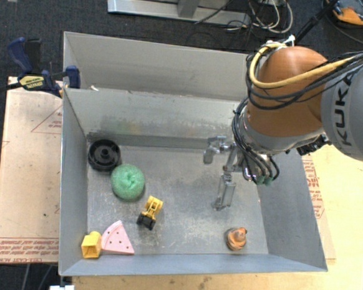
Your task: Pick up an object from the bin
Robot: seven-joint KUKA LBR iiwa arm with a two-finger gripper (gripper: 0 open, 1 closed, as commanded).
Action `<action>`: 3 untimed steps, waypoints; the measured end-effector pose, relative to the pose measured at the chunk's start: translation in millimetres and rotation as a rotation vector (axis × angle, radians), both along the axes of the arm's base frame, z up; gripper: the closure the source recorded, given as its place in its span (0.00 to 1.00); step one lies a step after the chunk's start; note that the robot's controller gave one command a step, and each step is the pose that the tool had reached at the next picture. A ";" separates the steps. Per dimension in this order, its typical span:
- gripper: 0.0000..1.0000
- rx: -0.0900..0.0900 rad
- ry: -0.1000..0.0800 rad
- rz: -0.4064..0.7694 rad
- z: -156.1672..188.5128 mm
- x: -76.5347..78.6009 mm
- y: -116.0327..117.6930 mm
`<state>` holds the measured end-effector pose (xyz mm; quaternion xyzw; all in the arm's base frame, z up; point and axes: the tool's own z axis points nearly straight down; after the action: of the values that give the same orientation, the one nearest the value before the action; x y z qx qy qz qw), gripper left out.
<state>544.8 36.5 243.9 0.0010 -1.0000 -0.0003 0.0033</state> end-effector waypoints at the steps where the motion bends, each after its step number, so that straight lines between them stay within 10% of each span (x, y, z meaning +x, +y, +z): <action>1: 0.00 0.000 -0.008 -0.001 4.6 1.0 -0.2; 3: 0.00 0.002 -0.012 0.105 -111.5 24.1 52.7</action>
Offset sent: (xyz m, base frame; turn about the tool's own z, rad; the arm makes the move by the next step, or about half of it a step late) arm 0.0251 0.0695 -0.0940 -0.0287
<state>568.9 89.2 132.4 0.0535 -0.9986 -0.0009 -0.0025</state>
